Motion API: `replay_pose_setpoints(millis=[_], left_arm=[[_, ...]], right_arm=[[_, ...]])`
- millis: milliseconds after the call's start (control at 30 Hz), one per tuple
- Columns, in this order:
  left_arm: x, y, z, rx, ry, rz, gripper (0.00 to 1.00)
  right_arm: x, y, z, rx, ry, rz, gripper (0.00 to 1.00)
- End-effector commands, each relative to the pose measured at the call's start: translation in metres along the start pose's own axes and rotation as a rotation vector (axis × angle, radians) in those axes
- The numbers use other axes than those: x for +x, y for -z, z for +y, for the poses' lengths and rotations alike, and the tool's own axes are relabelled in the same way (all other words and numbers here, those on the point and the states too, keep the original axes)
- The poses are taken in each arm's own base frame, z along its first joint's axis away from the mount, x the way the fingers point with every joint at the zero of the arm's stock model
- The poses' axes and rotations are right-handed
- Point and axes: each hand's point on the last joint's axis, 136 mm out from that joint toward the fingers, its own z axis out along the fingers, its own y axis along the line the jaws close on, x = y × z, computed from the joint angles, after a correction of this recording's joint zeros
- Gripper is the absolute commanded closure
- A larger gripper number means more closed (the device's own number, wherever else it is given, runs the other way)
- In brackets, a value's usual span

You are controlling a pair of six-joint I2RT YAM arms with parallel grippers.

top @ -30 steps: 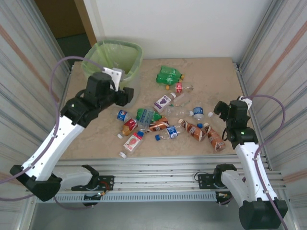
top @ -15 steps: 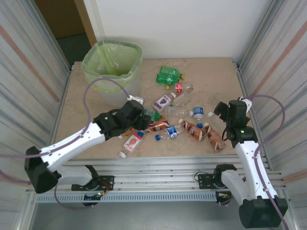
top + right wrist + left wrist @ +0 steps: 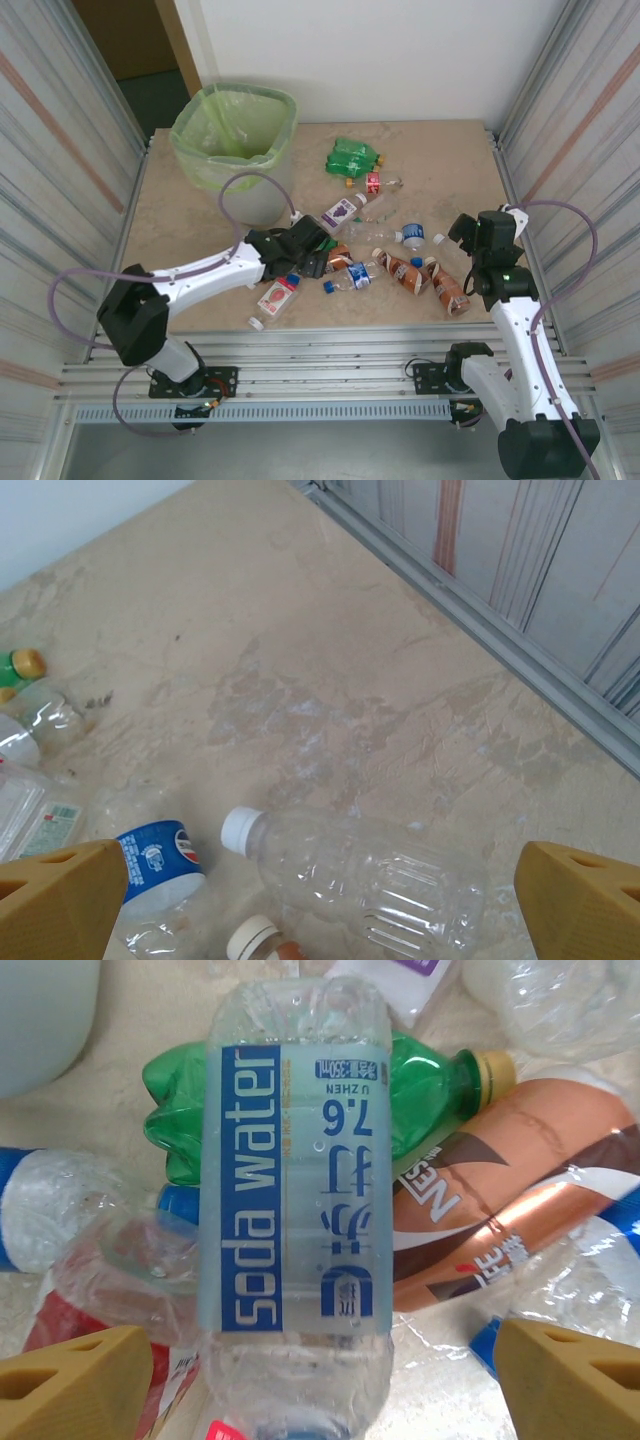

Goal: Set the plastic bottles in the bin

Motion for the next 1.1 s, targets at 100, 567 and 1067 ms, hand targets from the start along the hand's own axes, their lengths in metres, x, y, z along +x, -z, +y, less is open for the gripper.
replay_pose_setpoints(millis=[100,567,1067], left_arm=[[-0.013,-0.013,0.001,-0.025,0.050,-0.012,0.17],[-0.021,-0.026,0.003,-0.067,0.016,-0.009,0.24],[-0.021,-0.036,0.008,-0.107,0.004,0.009,0.33]], right_arm=[[-0.005,0.003,-0.001,0.009,-0.010,-0.019,0.02],[0.000,-0.002,0.000,0.010,-0.003,-0.007,0.02],[0.001,-0.003,0.001,0.007,0.005,-0.001,0.02]])
